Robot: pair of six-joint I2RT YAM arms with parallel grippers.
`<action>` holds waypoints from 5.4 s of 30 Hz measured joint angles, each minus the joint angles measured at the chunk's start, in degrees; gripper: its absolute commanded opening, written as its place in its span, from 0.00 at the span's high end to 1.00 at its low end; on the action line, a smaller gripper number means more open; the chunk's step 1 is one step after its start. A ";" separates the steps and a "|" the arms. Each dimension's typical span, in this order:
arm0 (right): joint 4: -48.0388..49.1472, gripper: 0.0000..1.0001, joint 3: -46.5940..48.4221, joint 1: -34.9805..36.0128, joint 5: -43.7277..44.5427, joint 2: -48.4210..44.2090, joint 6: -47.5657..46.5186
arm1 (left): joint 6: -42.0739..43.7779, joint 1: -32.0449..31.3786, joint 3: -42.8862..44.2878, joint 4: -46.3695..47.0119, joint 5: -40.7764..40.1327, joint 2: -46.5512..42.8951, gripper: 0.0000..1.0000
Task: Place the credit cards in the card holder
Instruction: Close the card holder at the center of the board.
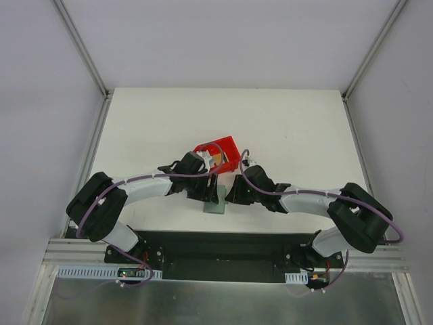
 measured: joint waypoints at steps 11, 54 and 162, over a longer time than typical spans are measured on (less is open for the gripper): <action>-0.09 0.69 -0.24 0.00 0.83 -2.75 0.00 | 0.02 -0.04 -0.46 0.11 -1.68 -0.24 0.46; -2.32 0.81 5.62 3.96 1.49 3.23 -1.36 | -1.11 -3.82 2.62 -4.70 -11.23 1.29 0.52; -6.38 0.86 12.66 5.79 6.36 9.01 1.46 | -1.36 -4.07 2.54 -6.21 -14.95 0.13 0.52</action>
